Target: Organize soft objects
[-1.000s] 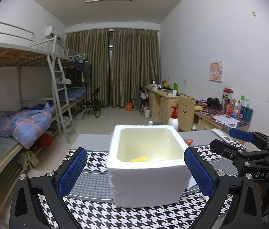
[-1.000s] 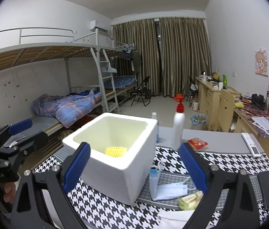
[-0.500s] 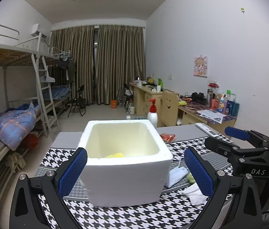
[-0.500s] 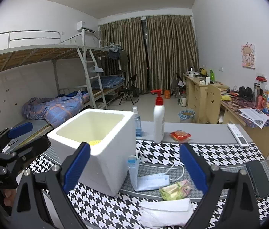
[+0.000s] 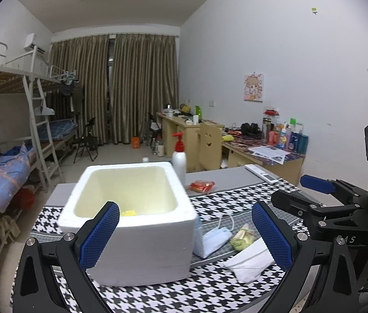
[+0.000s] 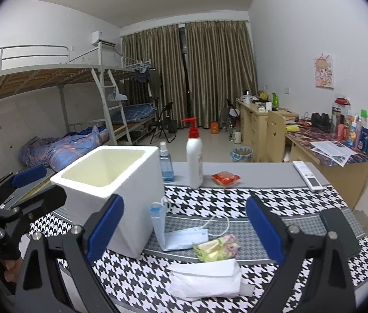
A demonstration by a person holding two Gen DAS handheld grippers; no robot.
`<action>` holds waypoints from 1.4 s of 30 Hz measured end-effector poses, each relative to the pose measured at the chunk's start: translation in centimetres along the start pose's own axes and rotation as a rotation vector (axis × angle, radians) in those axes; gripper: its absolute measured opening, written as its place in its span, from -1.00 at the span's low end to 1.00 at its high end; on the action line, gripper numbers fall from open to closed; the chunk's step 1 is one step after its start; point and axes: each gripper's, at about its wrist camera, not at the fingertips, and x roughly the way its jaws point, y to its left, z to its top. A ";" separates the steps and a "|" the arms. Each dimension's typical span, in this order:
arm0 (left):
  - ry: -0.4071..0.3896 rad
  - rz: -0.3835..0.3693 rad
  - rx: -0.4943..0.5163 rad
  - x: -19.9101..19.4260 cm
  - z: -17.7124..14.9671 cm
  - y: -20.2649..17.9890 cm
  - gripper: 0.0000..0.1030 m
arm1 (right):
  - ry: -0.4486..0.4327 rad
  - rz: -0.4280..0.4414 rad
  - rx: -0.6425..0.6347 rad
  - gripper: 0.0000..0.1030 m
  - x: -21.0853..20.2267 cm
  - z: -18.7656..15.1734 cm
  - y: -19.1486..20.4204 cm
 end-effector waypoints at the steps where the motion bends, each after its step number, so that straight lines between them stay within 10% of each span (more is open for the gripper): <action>1: 0.002 -0.009 0.003 0.1 0.0 -0.3 0.98 | 0.000 -0.005 0.002 0.88 -0.1 -0.1 -0.2; 42: 0.067 -0.138 0.081 6.0 0.3 -8.2 0.98 | 0.011 -0.182 0.096 0.88 -3.8 -2.9 -7.5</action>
